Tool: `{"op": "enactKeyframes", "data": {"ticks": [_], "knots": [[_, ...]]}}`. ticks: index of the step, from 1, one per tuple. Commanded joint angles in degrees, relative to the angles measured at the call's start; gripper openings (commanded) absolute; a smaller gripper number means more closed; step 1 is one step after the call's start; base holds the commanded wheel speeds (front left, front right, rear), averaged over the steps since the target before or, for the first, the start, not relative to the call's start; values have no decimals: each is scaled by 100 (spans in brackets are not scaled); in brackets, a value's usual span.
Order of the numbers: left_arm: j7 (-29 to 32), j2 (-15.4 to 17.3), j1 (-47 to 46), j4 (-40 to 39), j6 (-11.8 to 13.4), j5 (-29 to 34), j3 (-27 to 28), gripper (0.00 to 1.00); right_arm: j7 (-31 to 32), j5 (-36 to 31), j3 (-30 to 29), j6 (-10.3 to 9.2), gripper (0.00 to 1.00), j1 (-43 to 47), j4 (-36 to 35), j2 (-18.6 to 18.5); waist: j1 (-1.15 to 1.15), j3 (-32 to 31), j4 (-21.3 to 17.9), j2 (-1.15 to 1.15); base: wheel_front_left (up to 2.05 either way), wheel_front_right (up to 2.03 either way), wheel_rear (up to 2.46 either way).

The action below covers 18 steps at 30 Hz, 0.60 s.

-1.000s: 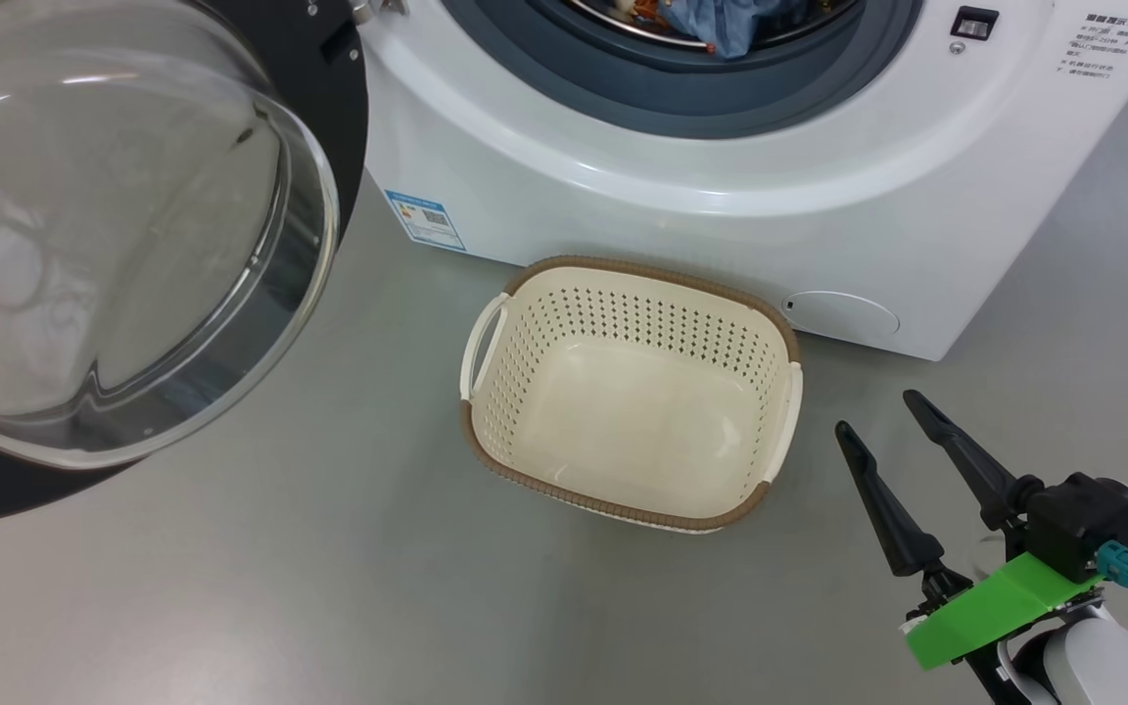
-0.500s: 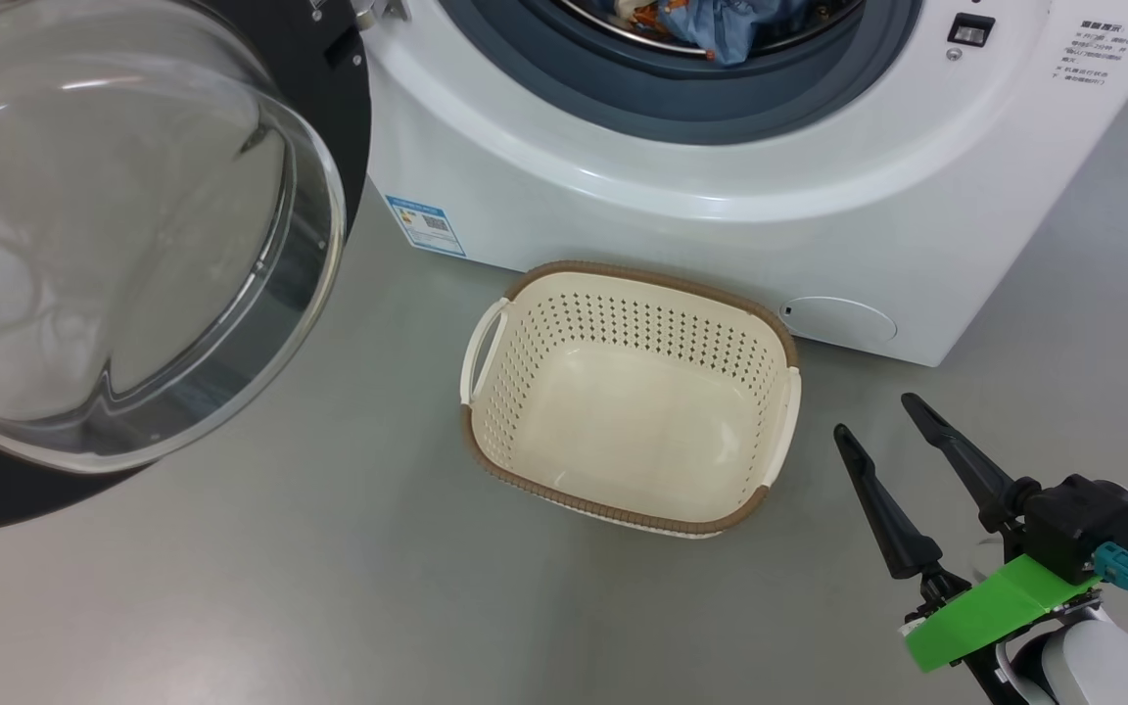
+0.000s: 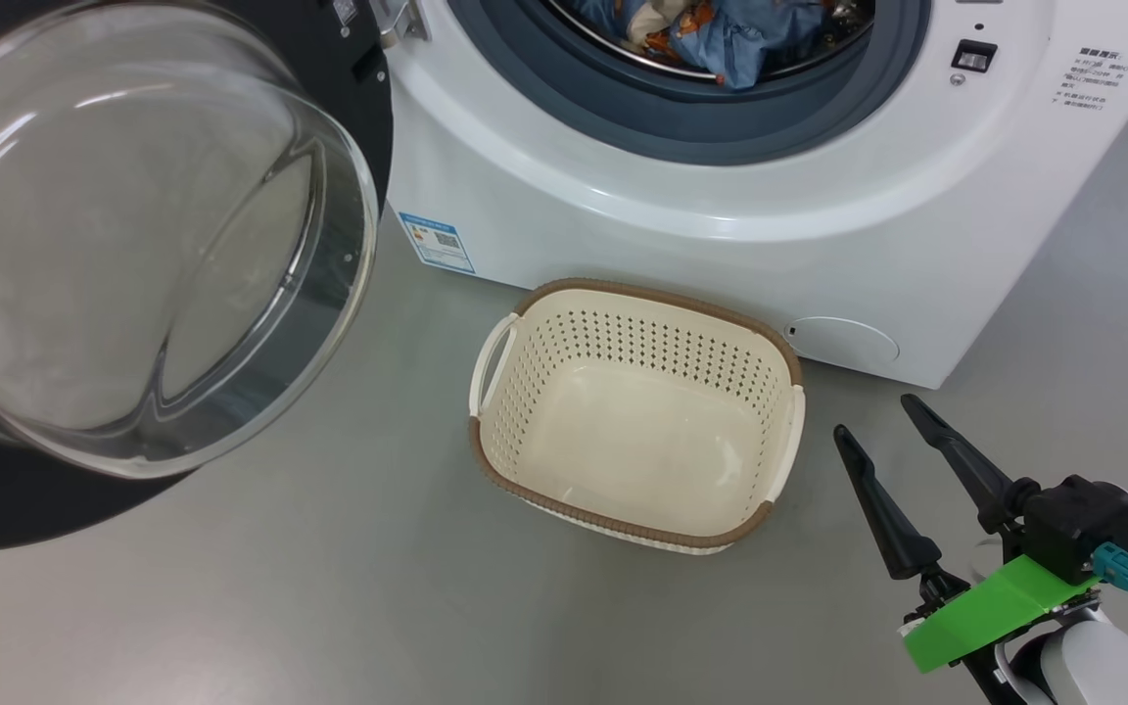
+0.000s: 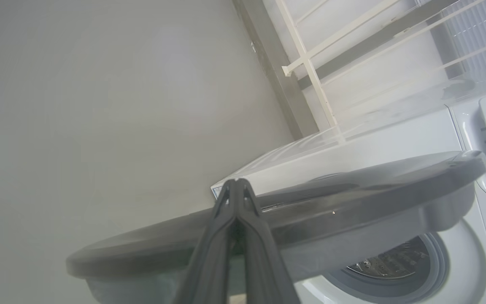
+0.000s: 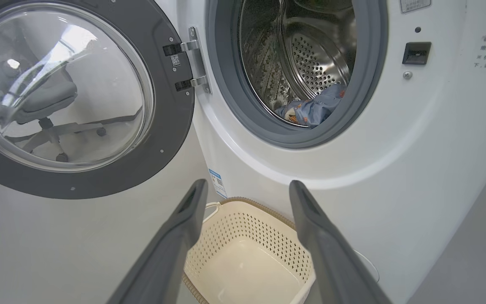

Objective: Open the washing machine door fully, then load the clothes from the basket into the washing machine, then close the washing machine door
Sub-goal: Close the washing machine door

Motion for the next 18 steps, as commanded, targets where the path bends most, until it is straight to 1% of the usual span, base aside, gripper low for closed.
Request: {"op": "enactKeyframes", "data": {"ticks": [1, 18], "knots": [[186, 197, 100, -285, -65, -106, 24, 0, -28, 3, 109, 12, 100, 22, -125, 11, 0, -25, 15, 0, 0, 0, 0], [880, 194, 745, -1410, -66, -495, -185, 0, -28, 12, 81, 12, 100, 84, -114, 89, 0, -194, 29, 0, 0, 0, 0]]}}
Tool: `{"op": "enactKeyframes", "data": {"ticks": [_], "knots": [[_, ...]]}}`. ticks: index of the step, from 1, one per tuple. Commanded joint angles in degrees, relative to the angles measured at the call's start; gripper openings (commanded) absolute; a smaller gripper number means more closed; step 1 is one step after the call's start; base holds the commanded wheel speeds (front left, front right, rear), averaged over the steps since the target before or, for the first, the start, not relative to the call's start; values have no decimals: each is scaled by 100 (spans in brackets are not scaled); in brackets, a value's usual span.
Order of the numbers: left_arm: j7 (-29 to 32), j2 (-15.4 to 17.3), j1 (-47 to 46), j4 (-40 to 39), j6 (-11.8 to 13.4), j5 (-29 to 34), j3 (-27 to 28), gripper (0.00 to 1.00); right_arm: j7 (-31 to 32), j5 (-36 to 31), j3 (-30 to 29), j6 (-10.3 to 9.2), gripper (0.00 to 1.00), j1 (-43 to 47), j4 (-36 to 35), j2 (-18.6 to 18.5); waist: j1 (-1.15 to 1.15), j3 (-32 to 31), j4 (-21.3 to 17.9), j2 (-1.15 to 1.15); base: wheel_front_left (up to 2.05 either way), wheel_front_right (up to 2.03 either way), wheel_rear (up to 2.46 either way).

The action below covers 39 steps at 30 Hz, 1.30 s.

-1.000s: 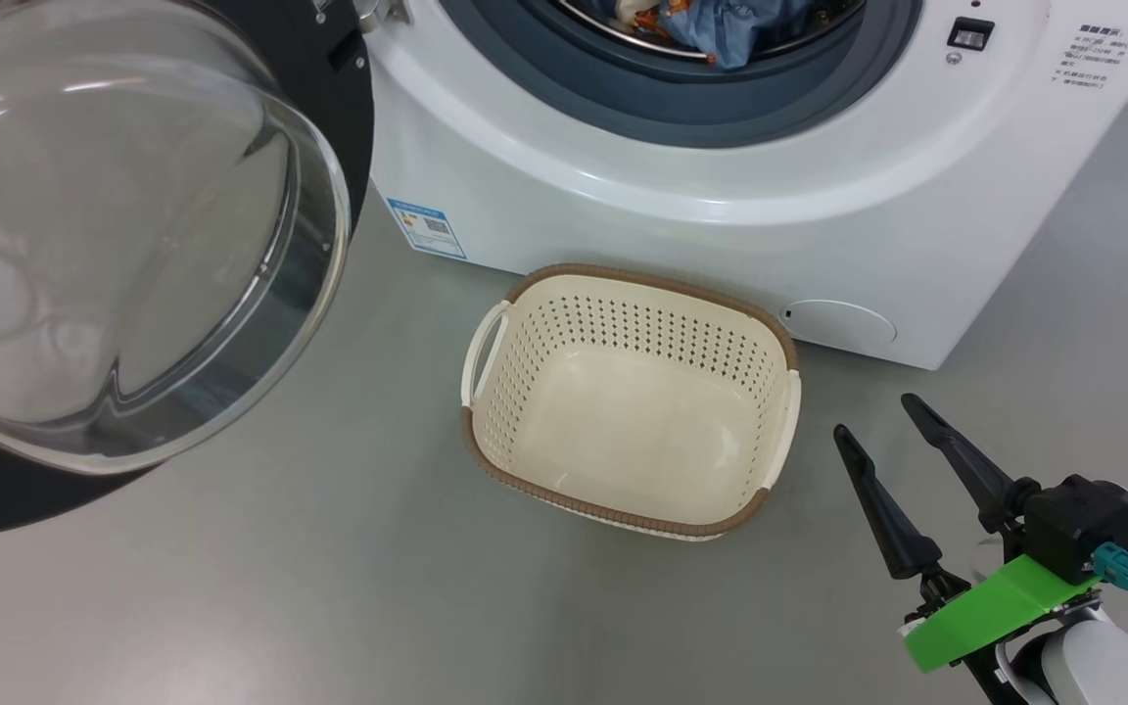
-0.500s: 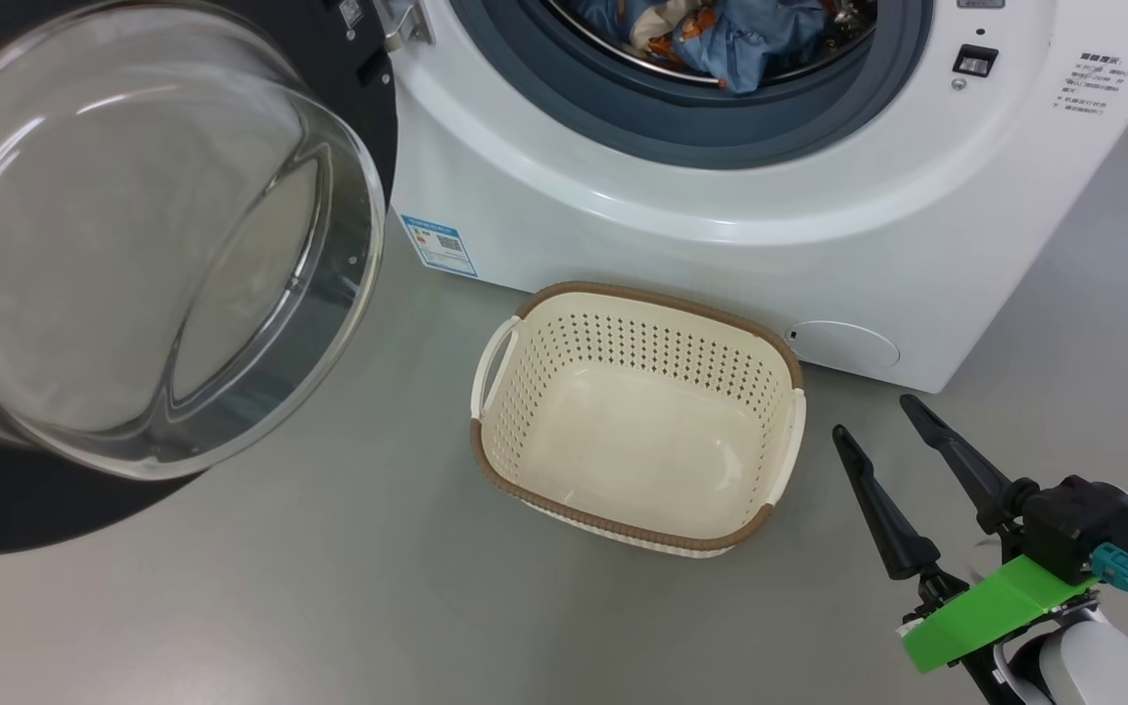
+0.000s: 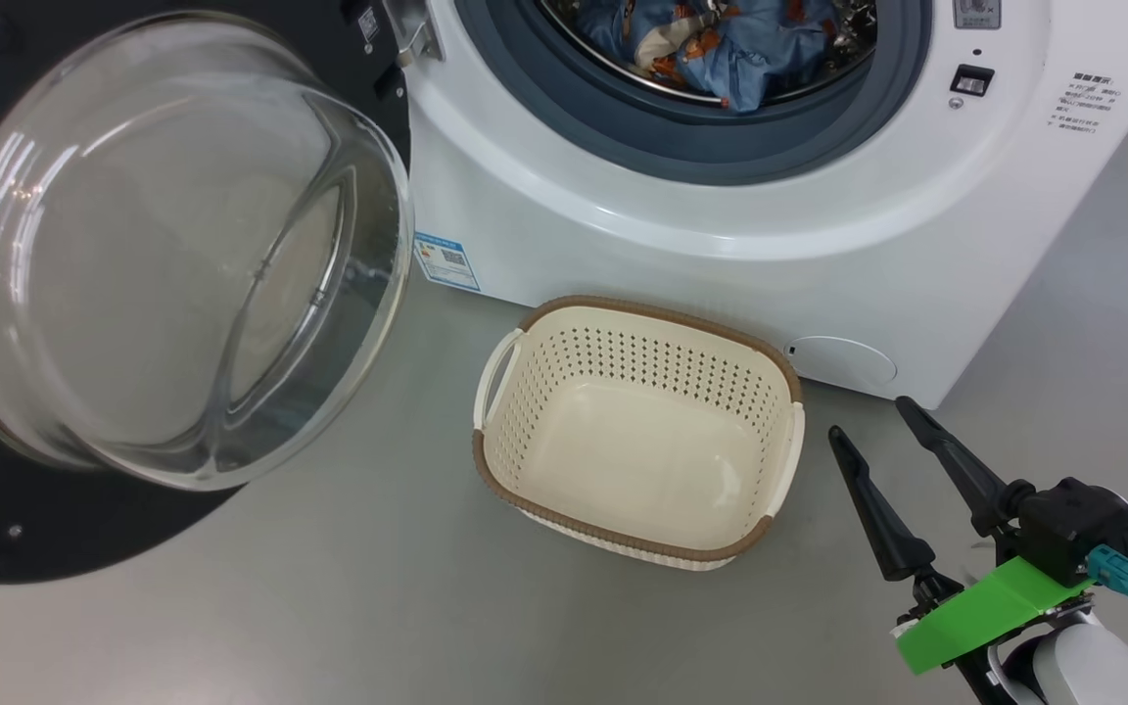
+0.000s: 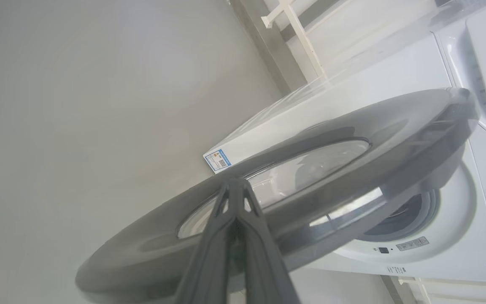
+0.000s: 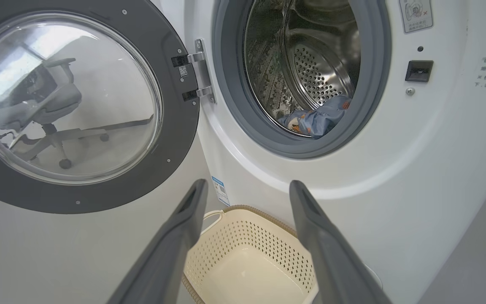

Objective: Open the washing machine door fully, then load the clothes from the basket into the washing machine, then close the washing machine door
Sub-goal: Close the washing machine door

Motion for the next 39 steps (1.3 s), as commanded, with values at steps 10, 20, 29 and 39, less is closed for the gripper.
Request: {"op": "enactKeyframes", "data": {"ticks": [10, 20, 29, 39], "knots": [[669, 165, 388, -1093, -66, -406, -80, 0, -28, 9, 61, 12, 100, 137, -132, 26, 0, -128, -30, 0, 0, 0, 0], [1048, 160, 734, -2057, -66, -629, -193, 0, -28, 2, 0, 12, 100, 195, -136, 80, 0, -216, -49, 0, 0, 0, 0], [1439, 103, 969, -2978, -66, -804, -412, 0, -28, -7, -49, 12, 100, 221, -146, 146, 0, -286, -157, 0, 0, 0, 0], [1627, -40, 1047, -3615, -66, -910, -627, 0, -28, -20, -133, 12, 100, 257, -163, 194, 0, -363, -421, 0, 0, 0, 0]]}}
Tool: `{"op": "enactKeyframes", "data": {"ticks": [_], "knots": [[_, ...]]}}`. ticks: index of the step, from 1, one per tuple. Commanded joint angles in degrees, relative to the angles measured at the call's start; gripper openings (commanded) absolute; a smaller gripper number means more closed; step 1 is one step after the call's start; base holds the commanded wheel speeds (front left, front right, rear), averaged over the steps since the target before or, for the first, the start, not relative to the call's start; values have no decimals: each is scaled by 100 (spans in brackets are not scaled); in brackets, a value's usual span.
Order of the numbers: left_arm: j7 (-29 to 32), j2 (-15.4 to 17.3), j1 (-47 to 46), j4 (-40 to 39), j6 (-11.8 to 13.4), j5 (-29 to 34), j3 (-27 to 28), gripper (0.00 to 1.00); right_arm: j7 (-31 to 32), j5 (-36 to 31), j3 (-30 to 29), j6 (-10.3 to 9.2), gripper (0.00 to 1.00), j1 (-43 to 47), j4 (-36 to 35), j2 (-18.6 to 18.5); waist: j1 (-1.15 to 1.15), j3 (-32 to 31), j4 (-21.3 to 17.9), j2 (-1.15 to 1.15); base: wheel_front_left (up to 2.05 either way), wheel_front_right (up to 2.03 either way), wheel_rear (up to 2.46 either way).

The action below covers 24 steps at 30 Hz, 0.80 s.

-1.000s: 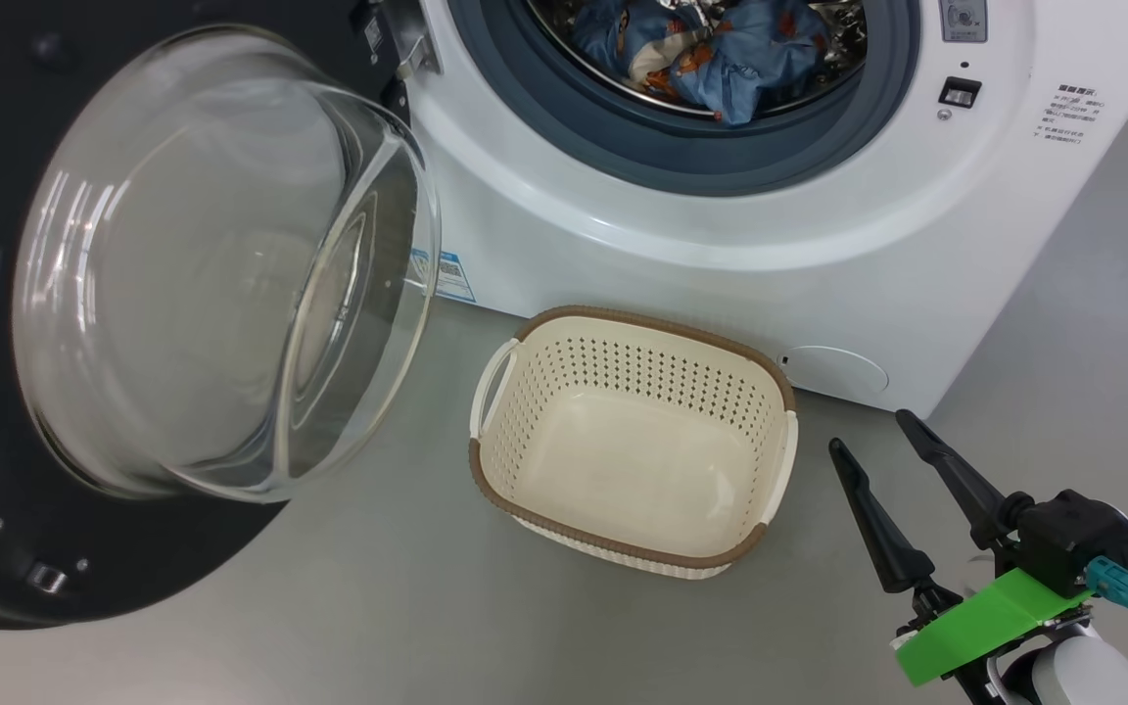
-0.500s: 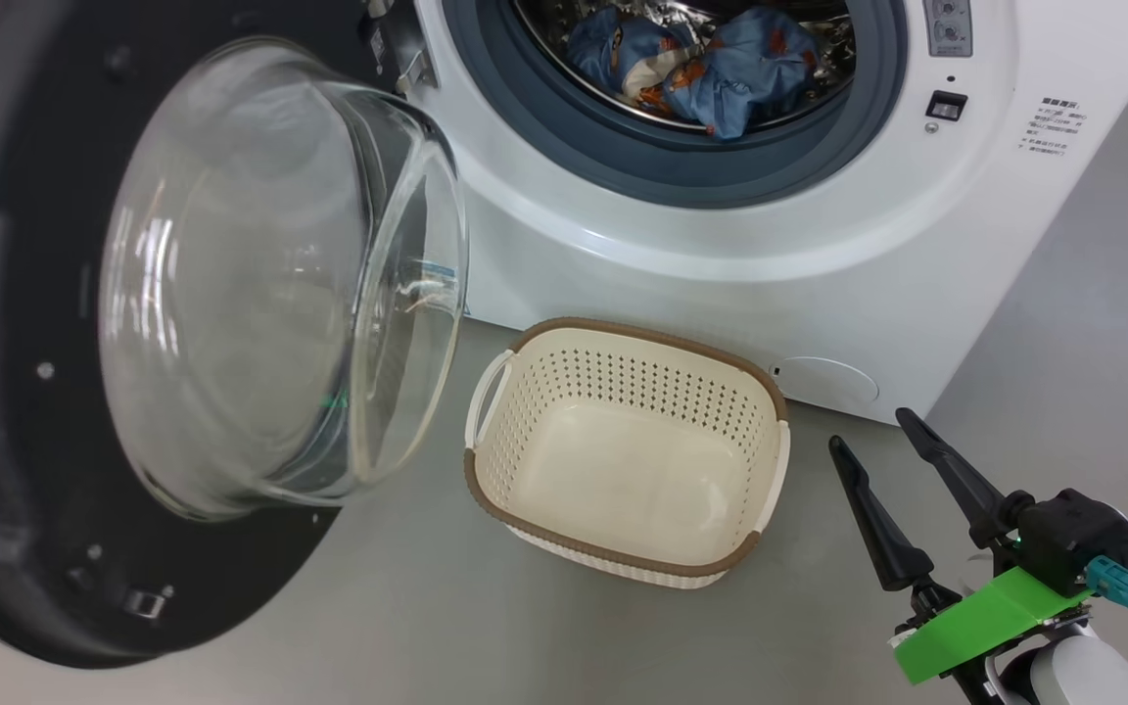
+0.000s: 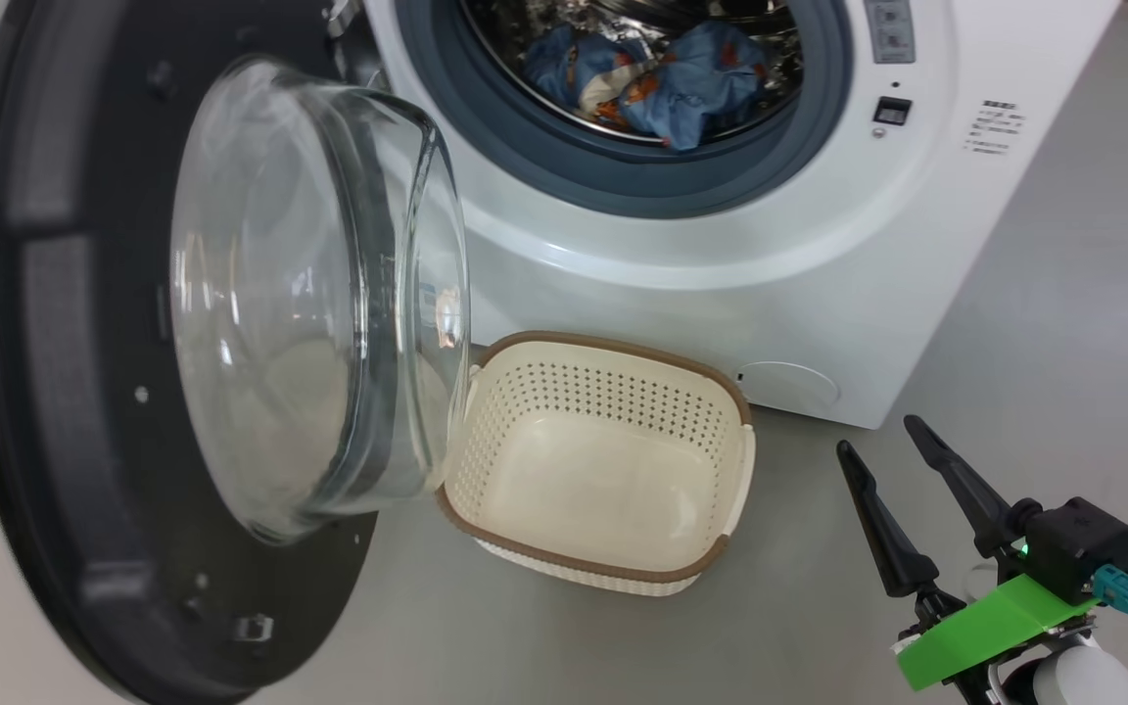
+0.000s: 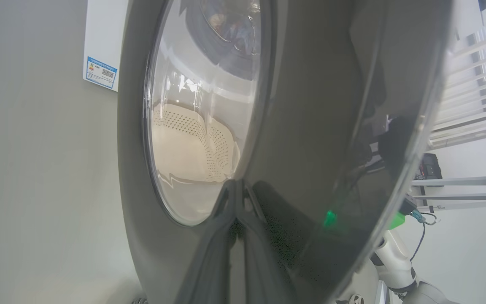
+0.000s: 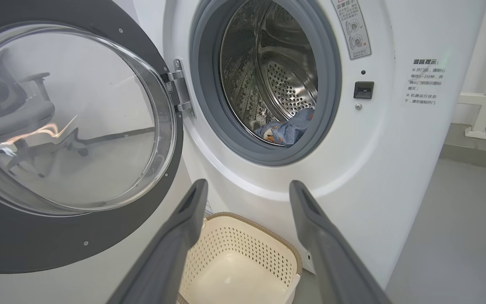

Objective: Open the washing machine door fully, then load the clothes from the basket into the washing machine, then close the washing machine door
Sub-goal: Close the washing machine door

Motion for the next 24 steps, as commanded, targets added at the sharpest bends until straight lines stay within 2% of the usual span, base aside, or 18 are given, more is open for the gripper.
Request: {"op": "enactKeyframes", "data": {"ticks": [1, 24], "knots": [[62, 242, -102, -278, -58, -109, 187, 0, -28, -22, 82, 12, 100, 50, -143, -13, 0, -38, -95, 0, 0, 0, 0], [-69, -148, -363, -579, -57, 33, -209, 0, -28, -63, -140, 12, 100, 201, -200, 175, 0, -171, -1276, 0, 0, 0, 0]]}}
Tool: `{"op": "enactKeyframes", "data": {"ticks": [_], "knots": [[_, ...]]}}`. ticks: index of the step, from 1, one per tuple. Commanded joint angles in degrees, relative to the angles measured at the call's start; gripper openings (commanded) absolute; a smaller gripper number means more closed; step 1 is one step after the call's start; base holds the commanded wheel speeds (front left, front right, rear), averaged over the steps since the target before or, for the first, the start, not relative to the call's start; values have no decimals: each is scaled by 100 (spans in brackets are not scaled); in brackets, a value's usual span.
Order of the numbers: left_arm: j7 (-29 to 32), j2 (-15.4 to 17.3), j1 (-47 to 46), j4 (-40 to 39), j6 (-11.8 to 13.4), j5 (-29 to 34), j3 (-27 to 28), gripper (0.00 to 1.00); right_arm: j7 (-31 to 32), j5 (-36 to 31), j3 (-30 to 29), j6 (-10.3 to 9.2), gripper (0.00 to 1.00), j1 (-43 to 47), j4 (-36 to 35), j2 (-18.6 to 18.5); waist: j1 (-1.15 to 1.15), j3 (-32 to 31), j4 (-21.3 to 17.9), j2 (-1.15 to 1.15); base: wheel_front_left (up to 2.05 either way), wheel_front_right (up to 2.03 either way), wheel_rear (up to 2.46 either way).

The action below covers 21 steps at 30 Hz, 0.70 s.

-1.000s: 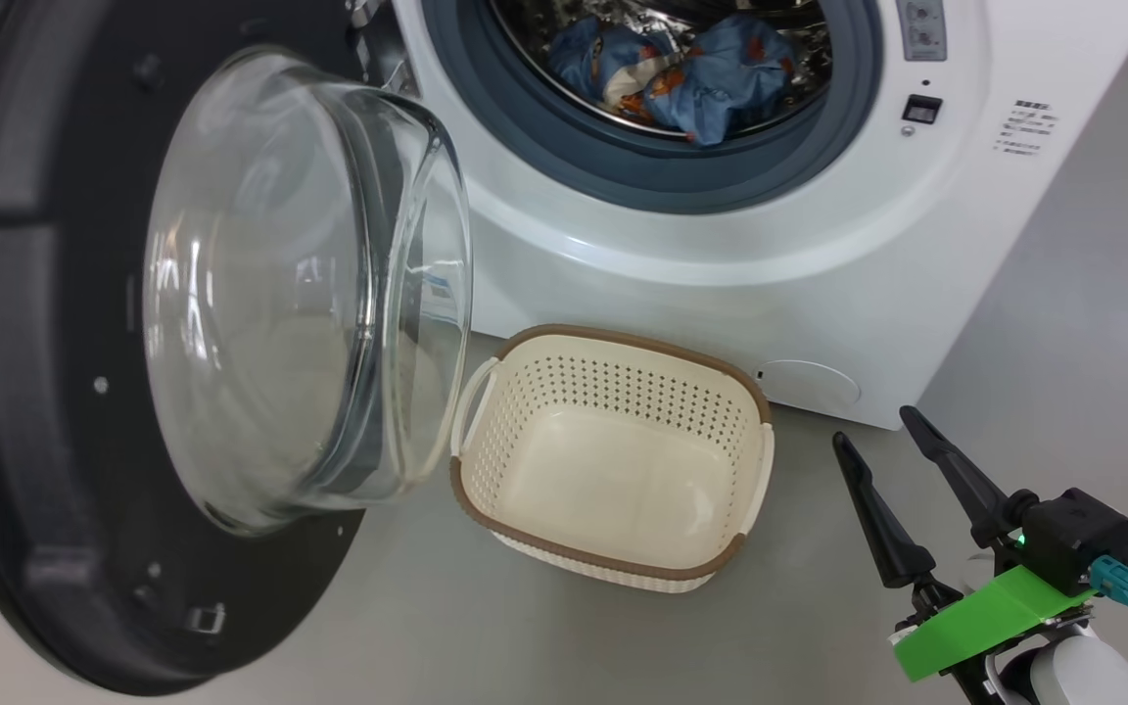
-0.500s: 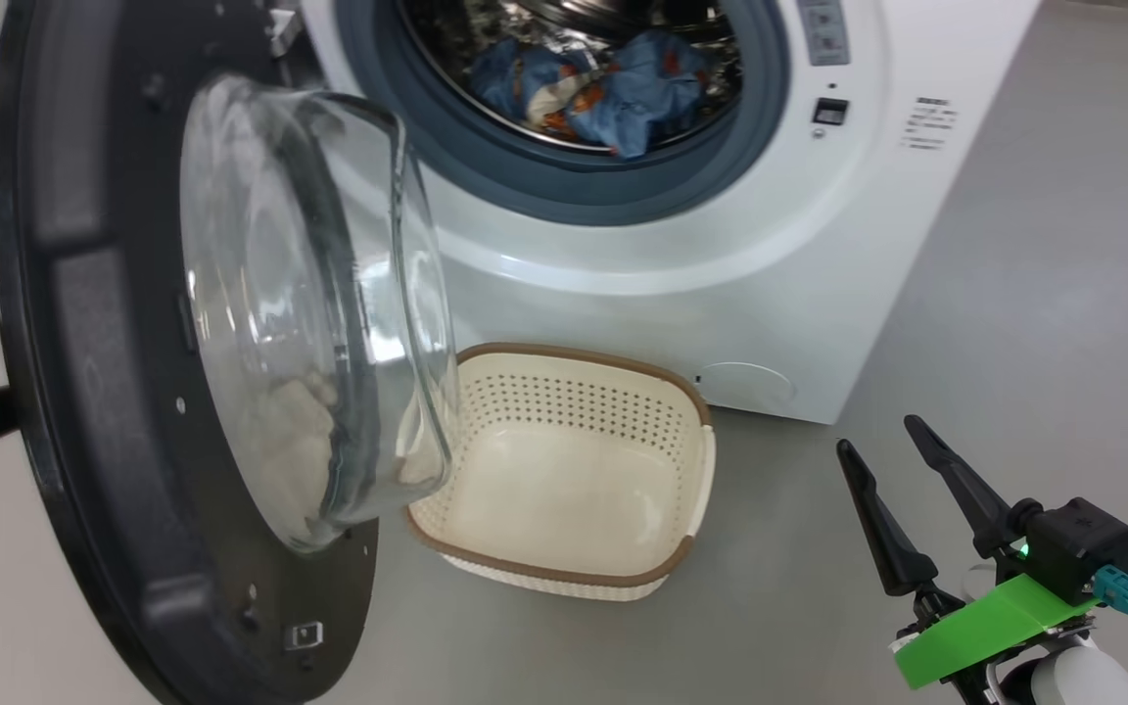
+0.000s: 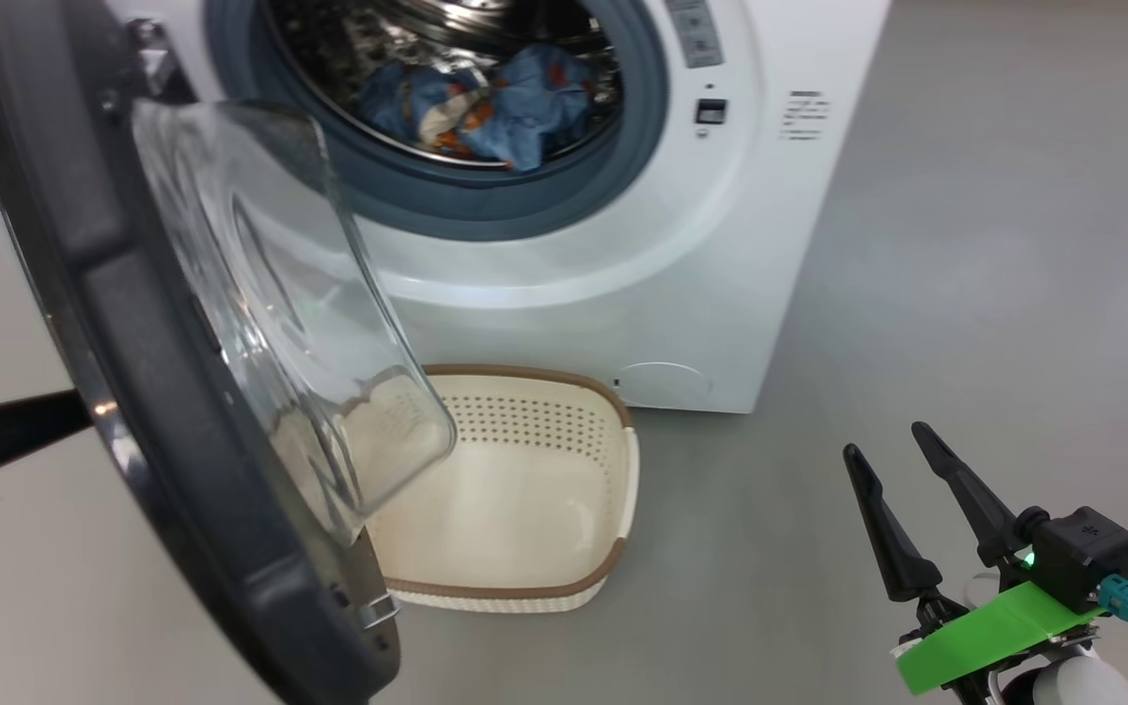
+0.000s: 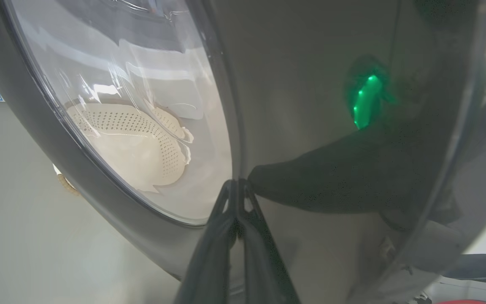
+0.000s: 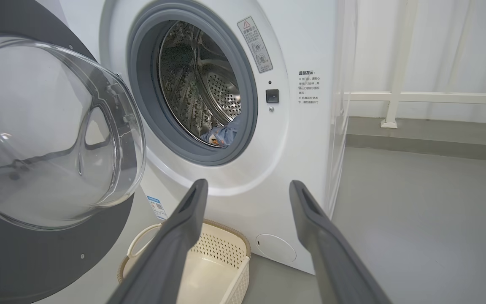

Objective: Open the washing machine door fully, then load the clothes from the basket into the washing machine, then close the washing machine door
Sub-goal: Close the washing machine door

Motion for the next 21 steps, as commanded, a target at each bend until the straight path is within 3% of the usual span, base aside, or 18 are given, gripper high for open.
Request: {"op": "enactKeyframes", "data": {"ticks": [1, 21], "knots": [[-53, 175, -348, -188, -57, 5, 201, 0, -28, -30, 74, 12, 100, 46, -162, -11, 0, -25, -244, 0, 0, 0, 0], [-426, -16, -704, -38, -58, 197, 14, 0, -28, -50, -66, 12, 100, 37, -219, 78, 0, 122, -1191, 0, 0, 0, 0]]}}
